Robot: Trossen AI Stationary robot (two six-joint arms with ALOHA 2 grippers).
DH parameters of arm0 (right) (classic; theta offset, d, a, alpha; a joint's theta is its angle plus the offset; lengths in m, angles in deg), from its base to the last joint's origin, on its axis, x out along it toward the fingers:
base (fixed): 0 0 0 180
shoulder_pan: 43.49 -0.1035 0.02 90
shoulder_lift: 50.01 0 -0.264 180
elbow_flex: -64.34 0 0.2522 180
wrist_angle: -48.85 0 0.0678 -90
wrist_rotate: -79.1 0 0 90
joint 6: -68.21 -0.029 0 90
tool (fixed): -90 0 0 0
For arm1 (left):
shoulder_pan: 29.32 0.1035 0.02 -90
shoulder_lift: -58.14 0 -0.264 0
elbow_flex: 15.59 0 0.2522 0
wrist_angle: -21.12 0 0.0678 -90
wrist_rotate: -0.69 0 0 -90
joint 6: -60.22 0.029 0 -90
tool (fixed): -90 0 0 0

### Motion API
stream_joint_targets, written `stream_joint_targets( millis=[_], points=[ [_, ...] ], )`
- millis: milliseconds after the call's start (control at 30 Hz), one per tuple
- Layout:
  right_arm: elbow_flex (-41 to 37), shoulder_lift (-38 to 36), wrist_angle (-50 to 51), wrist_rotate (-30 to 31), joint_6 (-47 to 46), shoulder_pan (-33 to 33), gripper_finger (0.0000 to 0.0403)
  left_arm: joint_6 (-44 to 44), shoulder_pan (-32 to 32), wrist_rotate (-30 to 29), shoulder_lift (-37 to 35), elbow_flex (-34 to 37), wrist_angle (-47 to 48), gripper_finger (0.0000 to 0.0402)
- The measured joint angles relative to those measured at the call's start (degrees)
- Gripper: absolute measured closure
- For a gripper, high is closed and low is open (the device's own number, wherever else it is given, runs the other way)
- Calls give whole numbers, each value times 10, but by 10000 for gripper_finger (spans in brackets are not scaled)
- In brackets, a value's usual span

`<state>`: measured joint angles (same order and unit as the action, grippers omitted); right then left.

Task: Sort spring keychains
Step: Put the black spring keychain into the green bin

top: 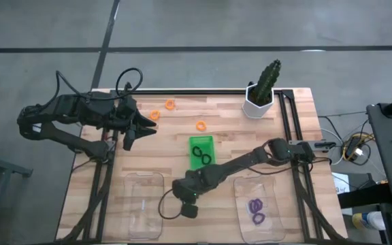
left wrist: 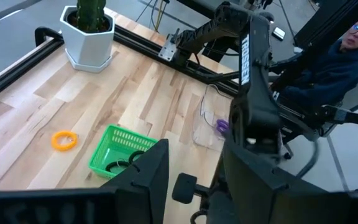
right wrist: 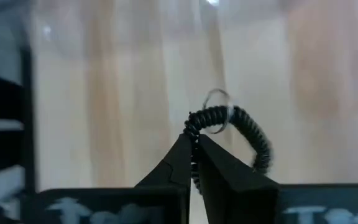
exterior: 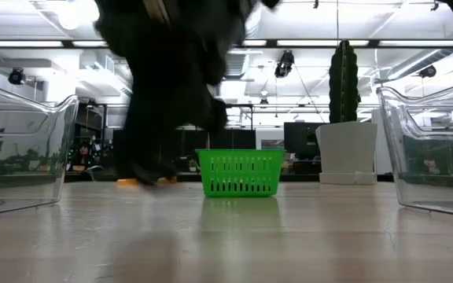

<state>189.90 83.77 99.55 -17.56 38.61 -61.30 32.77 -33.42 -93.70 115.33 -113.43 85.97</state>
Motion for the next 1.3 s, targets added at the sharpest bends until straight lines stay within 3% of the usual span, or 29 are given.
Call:
stream_joint_targets(
  millis=[233,500,633,833,1000,1300],
  points=[
    [138,0,102,43,0,0,392,1,0,0,0,0,0,257],
    [225,-2,338,91,-43,27,392,6,0,0,0,0,6,257],
    [228,-2,415,112,-50,41,392,6,0,0,0,0,15,257],
    [226,-2,433,159,-36,76,392,5,0,1,0,0,19,257],
    [211,-2,431,143,-34,117,392,2,0,1,0,0,19,257],
    [131,-2,395,52,-30,173,391,-11,0,2,0,0,19,257]
  ],
)
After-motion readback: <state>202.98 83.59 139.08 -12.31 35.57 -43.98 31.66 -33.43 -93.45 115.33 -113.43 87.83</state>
